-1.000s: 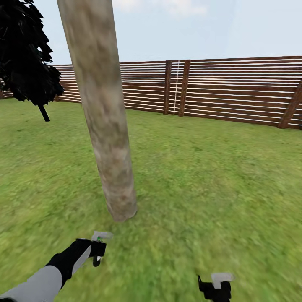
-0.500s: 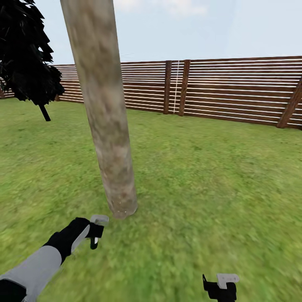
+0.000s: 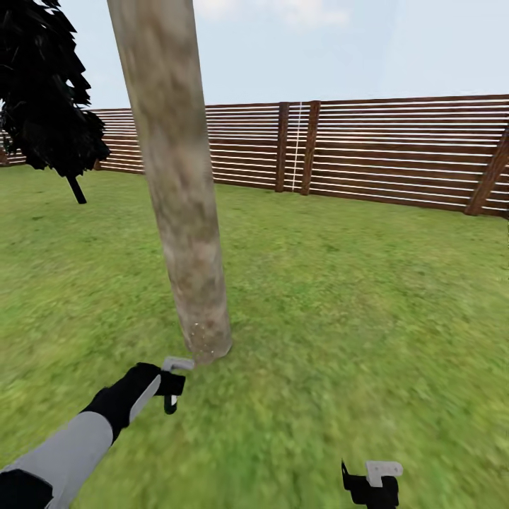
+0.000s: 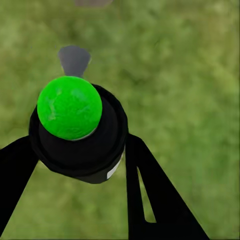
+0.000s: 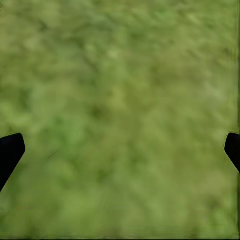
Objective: In the garden, pick up the pesticide atomizer on the floor and spray pesticide onto both trees until each tree trunk is fully covered.
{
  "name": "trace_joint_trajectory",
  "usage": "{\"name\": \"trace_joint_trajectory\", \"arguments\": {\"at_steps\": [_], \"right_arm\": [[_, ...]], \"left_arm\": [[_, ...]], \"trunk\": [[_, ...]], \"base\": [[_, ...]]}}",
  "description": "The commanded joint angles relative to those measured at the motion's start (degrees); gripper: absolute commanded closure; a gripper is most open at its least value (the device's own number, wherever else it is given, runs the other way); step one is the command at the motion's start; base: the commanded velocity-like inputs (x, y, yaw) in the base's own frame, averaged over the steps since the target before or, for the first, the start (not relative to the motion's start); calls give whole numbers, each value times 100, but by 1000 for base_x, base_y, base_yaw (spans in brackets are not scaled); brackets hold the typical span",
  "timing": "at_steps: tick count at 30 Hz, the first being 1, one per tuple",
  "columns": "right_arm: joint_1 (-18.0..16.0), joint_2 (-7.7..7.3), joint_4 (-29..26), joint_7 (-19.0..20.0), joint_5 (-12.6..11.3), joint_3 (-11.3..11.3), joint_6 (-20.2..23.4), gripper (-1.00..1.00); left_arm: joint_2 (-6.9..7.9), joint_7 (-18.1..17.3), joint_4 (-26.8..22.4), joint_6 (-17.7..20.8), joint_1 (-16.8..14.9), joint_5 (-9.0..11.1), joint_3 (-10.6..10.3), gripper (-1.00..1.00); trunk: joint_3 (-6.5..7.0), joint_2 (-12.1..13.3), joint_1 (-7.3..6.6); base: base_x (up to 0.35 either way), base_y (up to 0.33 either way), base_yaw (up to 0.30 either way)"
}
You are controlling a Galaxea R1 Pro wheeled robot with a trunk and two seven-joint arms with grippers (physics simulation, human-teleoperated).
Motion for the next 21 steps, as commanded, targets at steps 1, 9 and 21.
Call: {"name": "trace_joint_trajectory", "arguments": {"at_steps": [1,9,21], "right_arm": [[0,0,0,-1,0,-2,0,-100],[0,0,0,7,5,1,0,-100],[0,0,7,7,9,1,0,-100]], "left_arm": [[-184,3,-103,33,-18,-85,-7,100],[411,-17,-620,308,-9,-59,260,100],[240,-4,-1091,724,-419,-123,278,100]], "trunk": [[0,0,0],[0,0,0],[0,0,0]], "base": [[-166,0,0],[-17,0,0],[-116,0,0]]}}
